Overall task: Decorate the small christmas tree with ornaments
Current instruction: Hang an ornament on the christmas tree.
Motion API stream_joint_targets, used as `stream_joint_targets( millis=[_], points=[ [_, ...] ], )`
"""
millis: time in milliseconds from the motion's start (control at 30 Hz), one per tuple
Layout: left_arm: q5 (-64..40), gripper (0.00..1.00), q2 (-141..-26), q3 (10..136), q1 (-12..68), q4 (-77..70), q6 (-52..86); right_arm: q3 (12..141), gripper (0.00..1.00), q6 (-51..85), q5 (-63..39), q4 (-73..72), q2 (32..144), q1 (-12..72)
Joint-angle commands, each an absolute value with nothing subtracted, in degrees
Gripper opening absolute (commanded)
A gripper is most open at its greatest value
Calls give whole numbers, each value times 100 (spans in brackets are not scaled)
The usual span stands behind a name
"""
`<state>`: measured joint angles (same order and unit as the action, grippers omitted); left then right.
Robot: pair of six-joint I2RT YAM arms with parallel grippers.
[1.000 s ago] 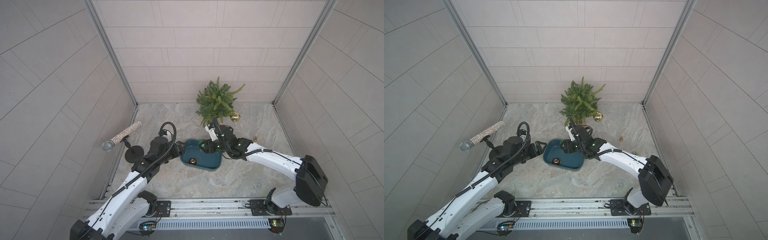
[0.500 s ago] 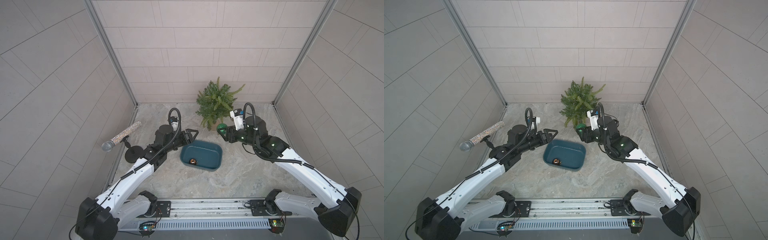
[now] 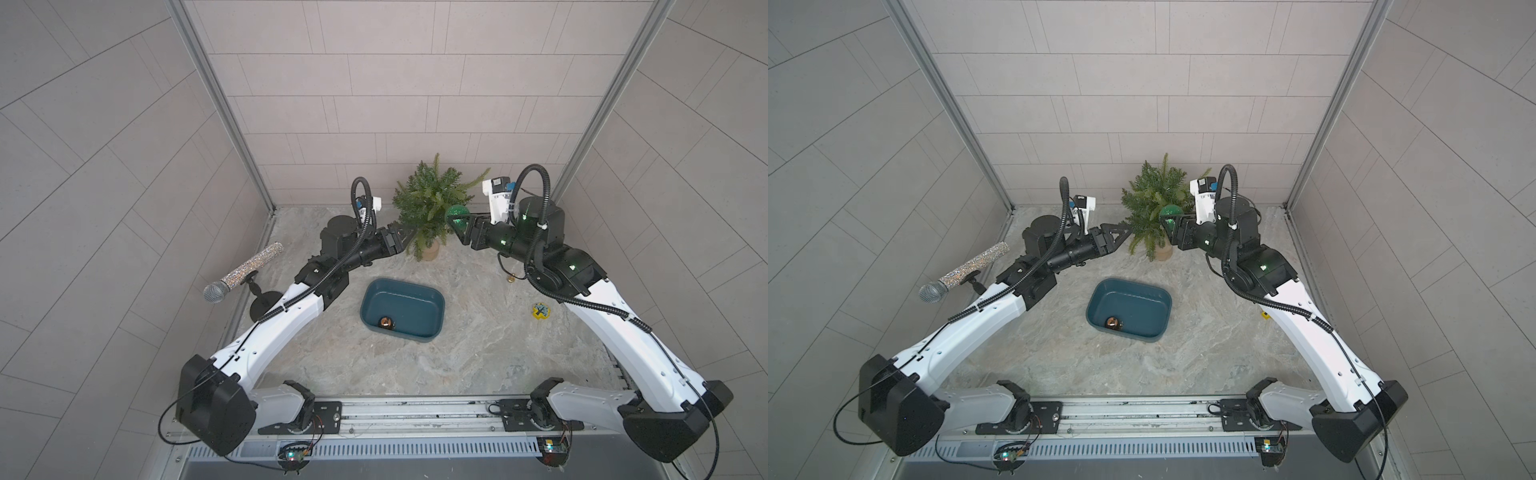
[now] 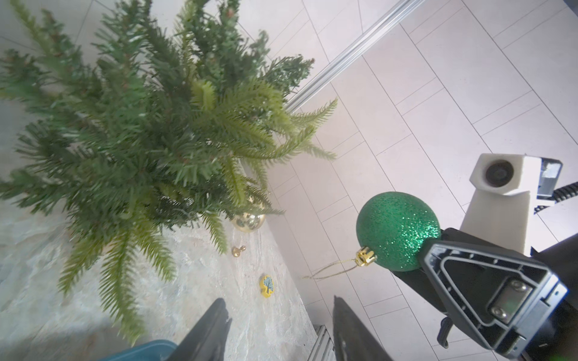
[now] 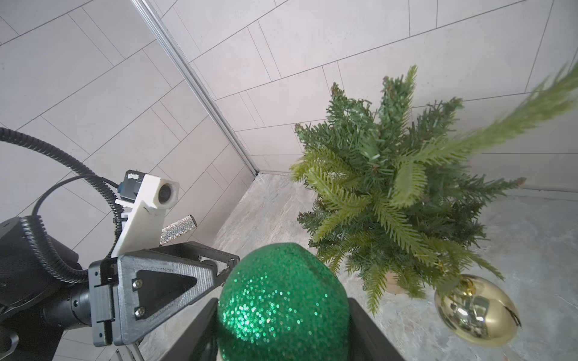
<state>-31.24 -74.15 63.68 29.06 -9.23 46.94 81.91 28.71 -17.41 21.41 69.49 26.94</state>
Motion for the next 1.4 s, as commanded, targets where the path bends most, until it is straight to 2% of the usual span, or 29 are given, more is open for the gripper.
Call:
stream_joint_targets(
  millis=[0, 267, 767, 867, 1033, 1200, 1333, 1367],
  points=[
    [-3383, 56, -7580, 6730, 2940, -1163, 4585, 8489, 61, 2878, -1884, 2216, 7098, 2633],
    [-3545, 59, -8157, 7358, 3074, -1195, 4456, 8760, 61, 2909, -1951, 2128, 7269, 2574],
    [-3752, 54, -8678, 7746, 3256, -1756, 4623, 8946, 61, 3085, -2157, 1883, 7488, 2338],
    [-3753, 47, -8778, 7818, 3258, -1783, 4633, 8938, 61, 3110, -2182, 1828, 7489, 2329],
    [-3754, 18, -8886, 7874, 3261, -1828, 4623, 8921, 61, 3128, -2219, 1790, 7462, 2311],
    [-3749, 0, -8938, 7947, 3261, -1828, 4572, 8869, 61, 3162, -2273, 1715, 7461, 2252],
    [-3661, 0, -8909, 8004, 3261, -1740, 4452, 8851, 61, 3215, -2315, 1647, 7499, 2188],
    [-3636, 7, -8902, 8016, 3261, -1691, 4415, 8851, 61, 3221, -2322, 1622, 7514, 2172]
  ],
)
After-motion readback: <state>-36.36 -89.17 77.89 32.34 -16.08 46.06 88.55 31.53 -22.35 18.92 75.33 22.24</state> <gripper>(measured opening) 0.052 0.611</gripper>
